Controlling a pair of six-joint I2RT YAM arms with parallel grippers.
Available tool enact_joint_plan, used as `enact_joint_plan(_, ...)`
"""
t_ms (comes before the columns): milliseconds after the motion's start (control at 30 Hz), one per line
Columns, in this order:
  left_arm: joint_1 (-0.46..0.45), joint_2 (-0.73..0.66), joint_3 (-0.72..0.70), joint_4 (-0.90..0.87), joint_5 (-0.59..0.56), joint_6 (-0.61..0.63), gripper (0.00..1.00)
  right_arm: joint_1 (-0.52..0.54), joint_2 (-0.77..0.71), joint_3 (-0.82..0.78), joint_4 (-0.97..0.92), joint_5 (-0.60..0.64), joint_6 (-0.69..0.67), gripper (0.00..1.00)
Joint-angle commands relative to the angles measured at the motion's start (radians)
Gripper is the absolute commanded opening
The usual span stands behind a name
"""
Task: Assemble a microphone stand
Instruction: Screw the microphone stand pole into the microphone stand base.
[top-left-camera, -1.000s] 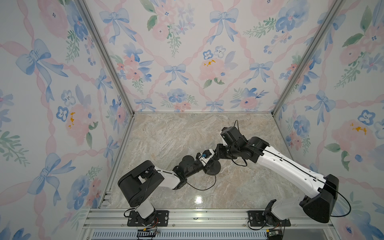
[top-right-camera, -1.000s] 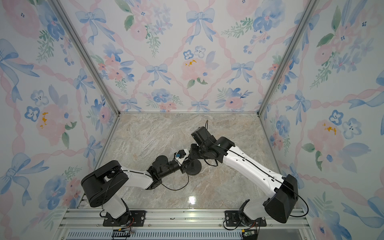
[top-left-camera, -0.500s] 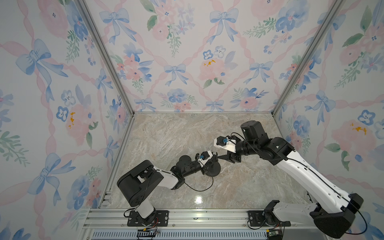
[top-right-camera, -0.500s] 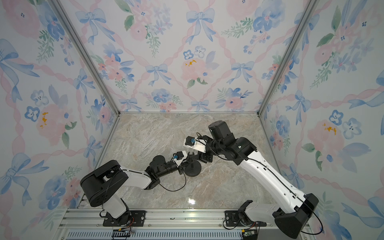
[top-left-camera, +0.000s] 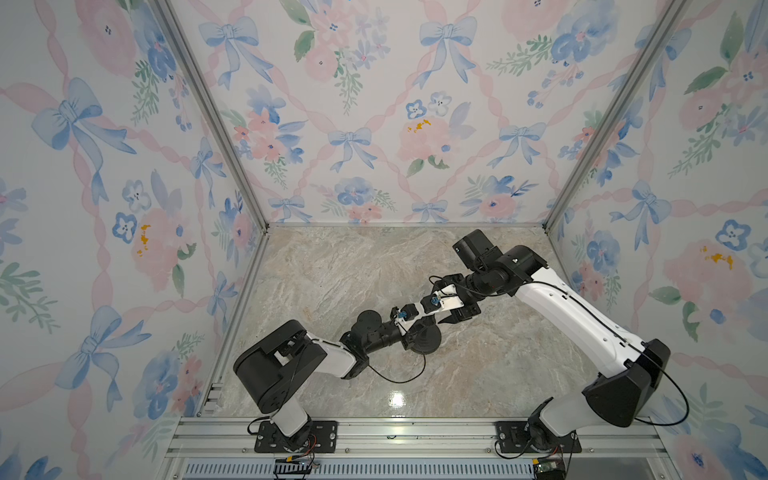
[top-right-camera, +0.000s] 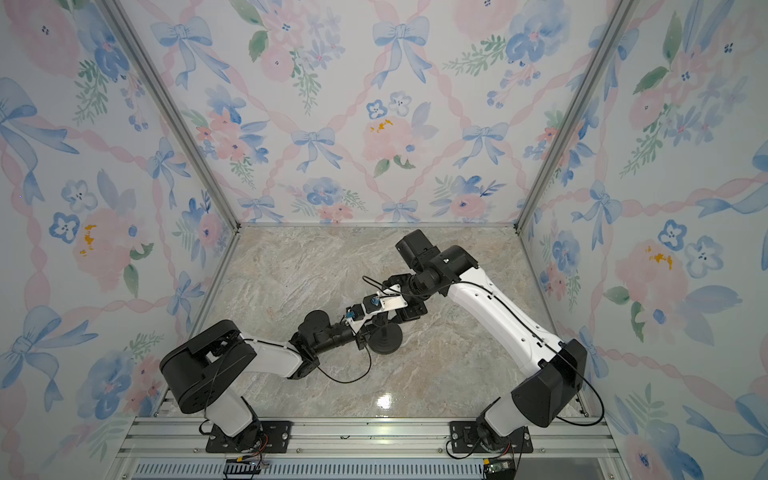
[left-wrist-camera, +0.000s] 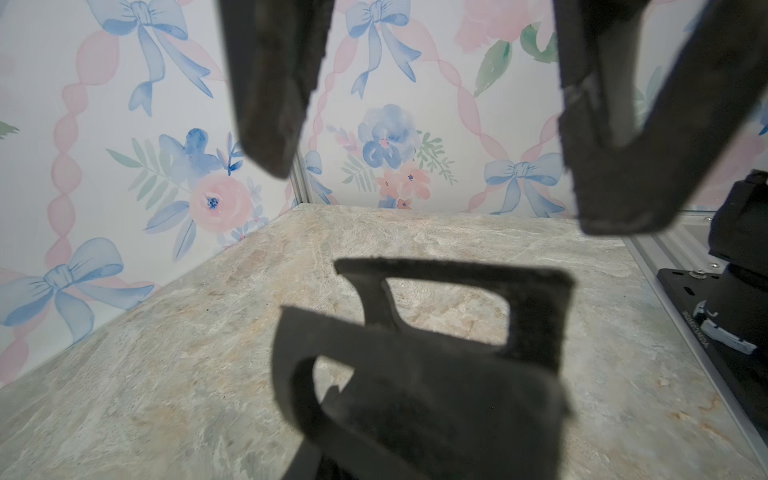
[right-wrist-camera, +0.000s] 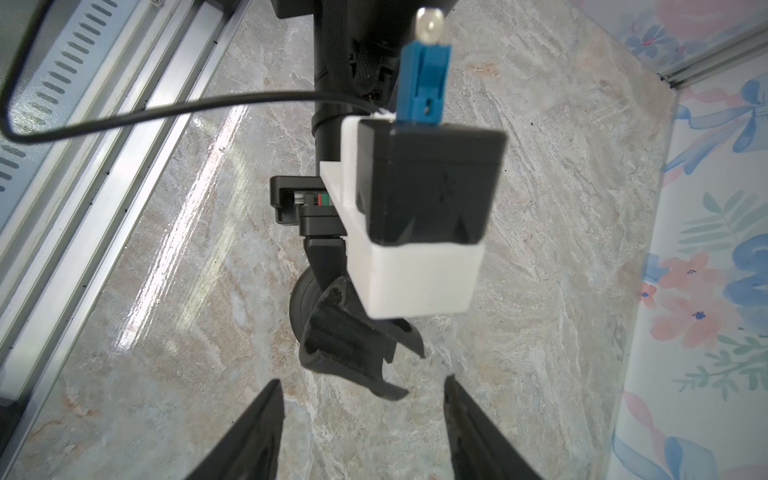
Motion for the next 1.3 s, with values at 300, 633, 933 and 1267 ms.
enact_joint_plan(300,0.006,0.013,-0.017,-0.020,0.025,0.017,0.22,0.060,0.049,-0.051,0.002,0.092,-0.012,0.54)
enact_joint_plan(633,0.010,0.019,-0.013,-0.021,0.031,0.016,0.21,0.049,-0.044,-0.112,0.041,0.108,-0.069,0.57)
enact_joint_plan(933,0.010,0.023,-0.010,-0.020,0.034,0.011,0.24,0.064,-0.048,-0.137,0.043,0.123,-0.079,0.42)
enact_joint_plan(1267,0.010,0.027,-0.009,-0.020,0.022,0.010,0.35,0.099,0.013,-0.069,-0.014,0.179,-0.099,0.34)
